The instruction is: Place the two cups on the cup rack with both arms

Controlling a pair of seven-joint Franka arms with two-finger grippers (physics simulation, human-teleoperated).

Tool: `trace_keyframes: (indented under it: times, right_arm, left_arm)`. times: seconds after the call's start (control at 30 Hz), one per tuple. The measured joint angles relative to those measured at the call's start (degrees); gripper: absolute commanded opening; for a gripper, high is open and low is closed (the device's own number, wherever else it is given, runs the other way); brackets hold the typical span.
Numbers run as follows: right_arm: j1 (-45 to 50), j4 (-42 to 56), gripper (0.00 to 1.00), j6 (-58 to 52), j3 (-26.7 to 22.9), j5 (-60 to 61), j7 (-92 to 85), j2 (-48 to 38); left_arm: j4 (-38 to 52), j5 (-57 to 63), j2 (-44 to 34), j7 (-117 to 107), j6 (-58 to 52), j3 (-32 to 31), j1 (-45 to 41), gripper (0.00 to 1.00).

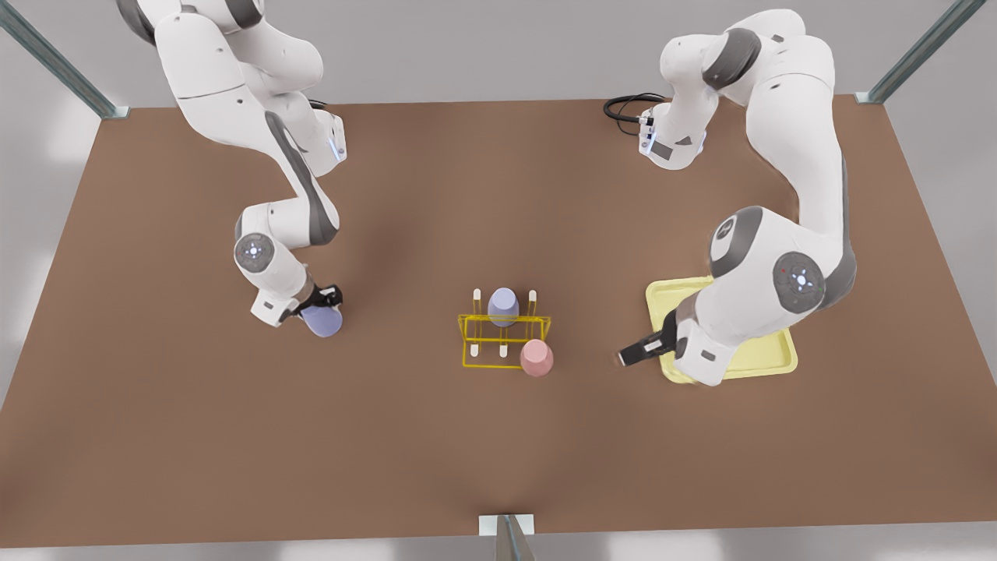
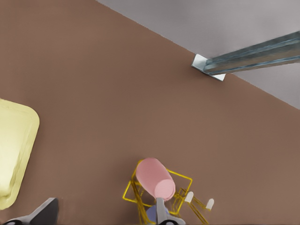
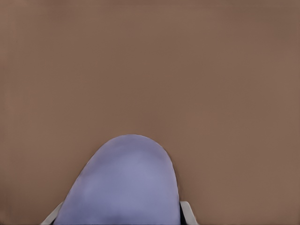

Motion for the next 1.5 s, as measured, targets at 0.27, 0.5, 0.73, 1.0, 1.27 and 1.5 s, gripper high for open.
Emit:
trace_keyframes:
  times: [0.27, 0.5, 0.73, 1.0, 1.27, 1.5]
  right_arm:
    - [1.9, 14.4, 0.84, -6.5, 7.8, 9.9, 0.2, 1.0]
    - [4.6, 37.6, 0.84, -10.0, 9.5, 16.6, 2.5, 13.7]
    - [7.5, 44.9, 0.84, -12.1, 10.6, 24.3, 4.3, 20.0]
    - [9.2, 45.0, 0.84, -12.5, 10.6, 26.7, 5.6, 22.0]
    - [9.3, 45.3, 0.84, -12.5, 10.5, 26.9, 6.4, 23.5]
    - [9.6, 46.9, 1.0, -12.6, 10.5, 26.9, 7.0, 25.1]
  left_arm:
    - [-22.5, 3.3, -21.8, 9.7, -14.7, 11.9, -4.5, 1.0]
    - [-23.5, 2.0, -22.4, 15.7, -20.7, 10.9, -4.8, 1.0]
    - [-23.7, 1.8, -22.2, 19.8, -22.7, 10.9, -4.9, 1.0]
    - [-23.7, 1.8, -22.2, 22.9, -23.2, 10.9, -4.9, 1.0]
    - [-23.7, 1.7, -22.2, 24.9, -23.4, 10.9, -4.8, 1.0]
    - [-23.7, 1.7, -22.2, 26.0, -23.5, 10.9, -4.9, 1.0]
